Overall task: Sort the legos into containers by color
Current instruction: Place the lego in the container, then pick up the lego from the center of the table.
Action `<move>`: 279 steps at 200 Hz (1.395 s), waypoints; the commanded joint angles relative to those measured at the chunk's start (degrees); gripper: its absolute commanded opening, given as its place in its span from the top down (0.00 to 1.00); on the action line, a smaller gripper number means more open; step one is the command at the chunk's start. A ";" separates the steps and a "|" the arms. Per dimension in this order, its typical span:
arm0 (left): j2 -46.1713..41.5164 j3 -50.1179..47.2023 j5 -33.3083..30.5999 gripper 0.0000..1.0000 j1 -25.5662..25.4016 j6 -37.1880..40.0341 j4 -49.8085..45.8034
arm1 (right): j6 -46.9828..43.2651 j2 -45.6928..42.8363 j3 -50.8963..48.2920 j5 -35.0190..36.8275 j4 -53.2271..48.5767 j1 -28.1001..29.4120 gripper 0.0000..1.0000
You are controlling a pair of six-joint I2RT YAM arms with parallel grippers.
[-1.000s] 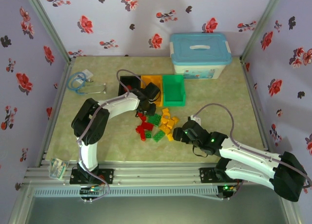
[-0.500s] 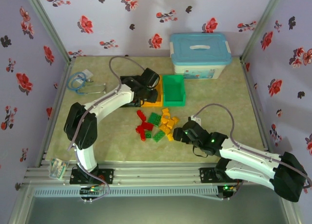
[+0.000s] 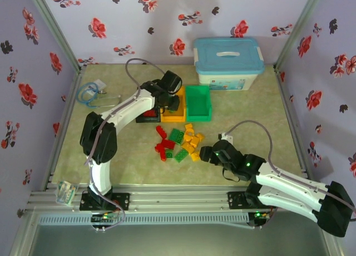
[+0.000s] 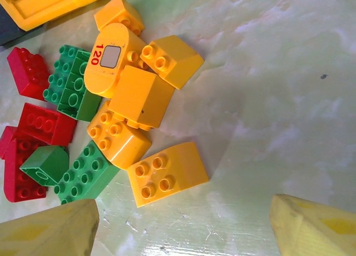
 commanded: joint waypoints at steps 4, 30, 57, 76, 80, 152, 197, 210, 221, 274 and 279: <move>2.81 3.23 -0.53 0.72 1.19 1.43 -1.82 | 0.89 -0.44 -0.35 1.69 -1.95 0.48 0.19; 5.63 6.91 -0.79 0.43 2.10 1.94 -3.30 | 0.80 -0.29 0.10 1.41 -2.09 0.43 0.19; 4.27 8.99 -0.88 0.21 1.97 1.73 -4.18 | 0.81 -0.32 0.57 1.43 -3.15 0.41 0.20; -0.53 4.98 -0.87 0.20 1.56 1.27 -0.99 | 0.89 -0.53 0.58 1.72 -3.49 0.46 0.20; -1.70 3.87 -0.88 0.20 1.46 1.18 -0.28 | 0.93 -0.57 0.65 1.79 -3.46 0.43 0.20; -17.98 -12.91 -0.97 0.20 1.60 0.04 7.63 | -0.08 3.23 3.22 2.34 -2.39 0.40 0.20; -17.89 -14.11 0.04 0.24 2.42 -0.49 7.51 | -0.43 6.04 4.87 1.29 -1.97 0.48 0.20; -17.72 -13.98 0.53 0.26 2.51 -0.74 7.52 | -0.26 5.72 4.73 1.38 -2.20 0.48 0.20; -17.81 -14.02 0.94 0.28 2.51 -1.00 7.68 | -0.17 5.03 4.53 1.55 -2.58 0.41 0.20; -22.76 -18.74 2.97 0.32 2.59 -2.77 10.17 | -0.33 2.68 4.30 3.09 -5.04 0.45 0.20; -23.32 -19.45 3.00 0.33 2.59 -2.96 10.33 | -0.41 2.65 4.40 3.14 -5.06 0.48 0.20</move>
